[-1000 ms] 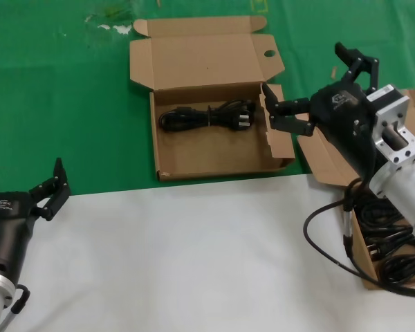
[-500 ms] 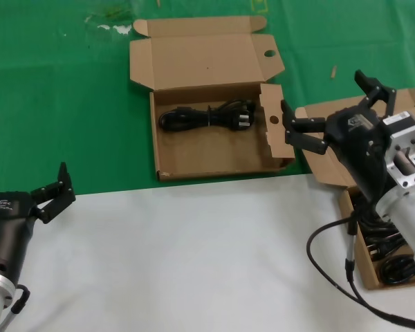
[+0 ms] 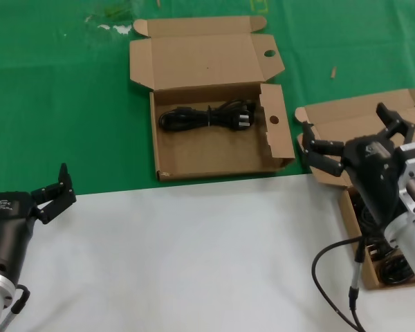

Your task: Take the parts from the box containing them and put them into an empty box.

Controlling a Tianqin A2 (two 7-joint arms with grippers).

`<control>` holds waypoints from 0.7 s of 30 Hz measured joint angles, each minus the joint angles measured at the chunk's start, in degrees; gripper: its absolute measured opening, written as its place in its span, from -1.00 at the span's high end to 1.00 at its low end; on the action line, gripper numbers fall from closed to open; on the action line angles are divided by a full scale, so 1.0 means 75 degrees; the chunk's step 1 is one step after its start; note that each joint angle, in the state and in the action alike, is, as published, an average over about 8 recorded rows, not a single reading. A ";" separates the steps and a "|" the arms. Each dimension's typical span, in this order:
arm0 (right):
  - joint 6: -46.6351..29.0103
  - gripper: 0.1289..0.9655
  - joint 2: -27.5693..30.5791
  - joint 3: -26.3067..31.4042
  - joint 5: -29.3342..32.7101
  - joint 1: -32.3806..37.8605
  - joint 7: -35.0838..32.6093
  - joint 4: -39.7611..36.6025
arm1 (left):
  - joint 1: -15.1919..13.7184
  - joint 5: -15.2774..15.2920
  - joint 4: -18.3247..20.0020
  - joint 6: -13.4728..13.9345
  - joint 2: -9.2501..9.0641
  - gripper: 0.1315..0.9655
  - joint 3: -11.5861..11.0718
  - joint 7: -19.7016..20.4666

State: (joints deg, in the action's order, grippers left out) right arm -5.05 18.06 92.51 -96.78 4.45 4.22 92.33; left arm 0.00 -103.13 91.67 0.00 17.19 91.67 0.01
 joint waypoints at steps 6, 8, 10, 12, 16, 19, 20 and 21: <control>0.0317 -1.00 -0.0055 -0.0053 -0.0399 -0.0279 -0.0264 -0.0041 | 0.0000 0.0000 0.0000 0.0000 0.0000 -1.00 0.0000 0.0000; 0.0407 -1.00 -0.0071 -0.0067 -0.0512 -0.0358 -0.0341 -0.0053 | 0.0000 0.0000 0.0000 0.0000 0.0000 -1.00 0.0000 0.0000; 0.0474 -1.00 -0.0082 -0.0079 -0.0597 -0.0417 -0.0397 -0.0062 | 0.0000 0.0000 0.0000 0.0000 0.0000 -1.00 0.0000 0.0000; 0.0516 -1.00 -0.0089 -0.0086 -0.0649 -0.0454 -0.0432 -0.0067 | 0.0000 0.0000 0.0000 0.0000 0.0000 -1.00 0.0000 0.0000; 0.0537 -1.00 -0.0093 -0.0089 -0.0676 -0.0473 -0.0450 -0.0070 | 0.0000 0.0000 0.0000 0.0000 0.0000 -1.00 0.0000 0.0000; 0.0538 -1.00 -0.0093 -0.0089 -0.0678 -0.0474 -0.0451 -0.0070 | 0.0000 0.0000 0.0000 0.0000 0.0000 -1.00 0.0000 0.0000; 0.0538 -1.00 -0.0093 -0.0089 -0.0678 -0.0474 -0.0451 -0.0070 | 0.0000 0.0000 0.0000 0.0000 0.0000 -1.00 0.0000 0.0000; 0.0538 -1.00 -0.0093 -0.0089 -0.0678 -0.0474 -0.0451 -0.0070 | 0.0000 0.0000 0.0000 0.0000 0.0000 -1.00 0.0000 0.0000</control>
State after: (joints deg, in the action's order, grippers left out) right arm -1.01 17.36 91.84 -101.86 0.89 0.84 91.81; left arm 0.00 -103.13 91.67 0.00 17.19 91.67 0.01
